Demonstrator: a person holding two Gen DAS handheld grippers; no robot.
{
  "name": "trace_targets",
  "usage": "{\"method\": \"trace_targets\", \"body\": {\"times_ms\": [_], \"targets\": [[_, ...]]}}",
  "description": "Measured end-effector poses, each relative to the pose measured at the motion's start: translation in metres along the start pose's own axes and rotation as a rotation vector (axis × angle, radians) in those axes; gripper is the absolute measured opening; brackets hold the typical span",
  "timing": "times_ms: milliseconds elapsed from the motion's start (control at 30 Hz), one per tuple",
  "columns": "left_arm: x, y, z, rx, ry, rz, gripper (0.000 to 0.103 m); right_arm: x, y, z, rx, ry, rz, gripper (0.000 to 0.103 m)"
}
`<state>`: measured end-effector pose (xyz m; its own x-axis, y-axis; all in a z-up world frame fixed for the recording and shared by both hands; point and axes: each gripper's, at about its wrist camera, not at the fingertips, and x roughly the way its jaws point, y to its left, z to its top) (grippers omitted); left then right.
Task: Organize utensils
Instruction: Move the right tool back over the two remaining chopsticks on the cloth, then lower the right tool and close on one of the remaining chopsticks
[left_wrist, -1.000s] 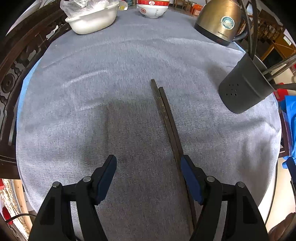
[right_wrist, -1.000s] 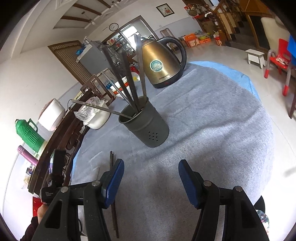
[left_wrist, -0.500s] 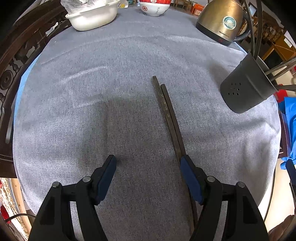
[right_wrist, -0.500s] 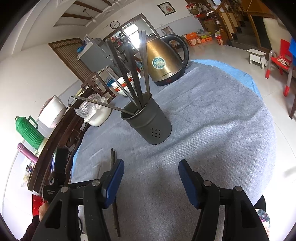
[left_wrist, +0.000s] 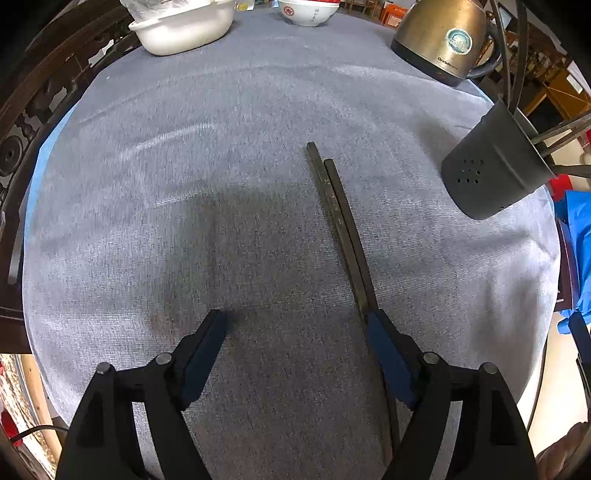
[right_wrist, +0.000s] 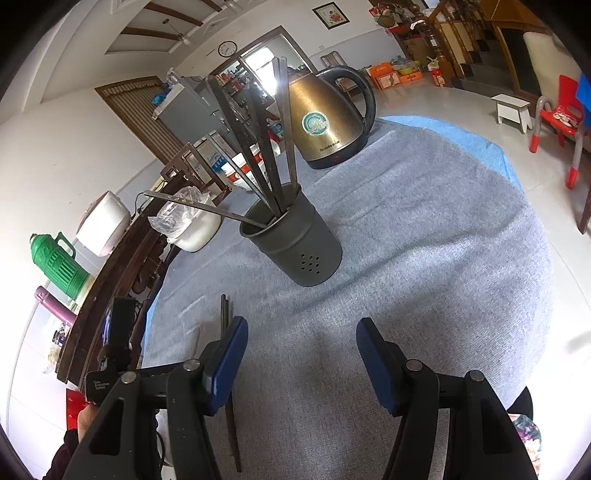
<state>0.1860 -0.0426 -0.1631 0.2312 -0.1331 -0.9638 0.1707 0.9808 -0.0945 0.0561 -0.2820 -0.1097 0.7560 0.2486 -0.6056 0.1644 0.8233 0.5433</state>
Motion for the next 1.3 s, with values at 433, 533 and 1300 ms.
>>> {"method": "trace_targets", "body": {"times_ms": [433,533,1300], "targets": [[0.019,0.006,0.004,0.004,0.066,0.049,0.086,-0.002,-0.001,0.001,0.005,-0.001,0.003,0.066],[0.02,0.005,0.0,0.025,0.068,0.066,0.086,-0.001,-0.001,0.001,0.002,0.004,0.004,0.066],[0.001,0.104,-0.033,-0.027,0.007,-0.137,0.035,0.076,0.103,-0.014,-0.315,0.214,-0.027,0.064]]}}
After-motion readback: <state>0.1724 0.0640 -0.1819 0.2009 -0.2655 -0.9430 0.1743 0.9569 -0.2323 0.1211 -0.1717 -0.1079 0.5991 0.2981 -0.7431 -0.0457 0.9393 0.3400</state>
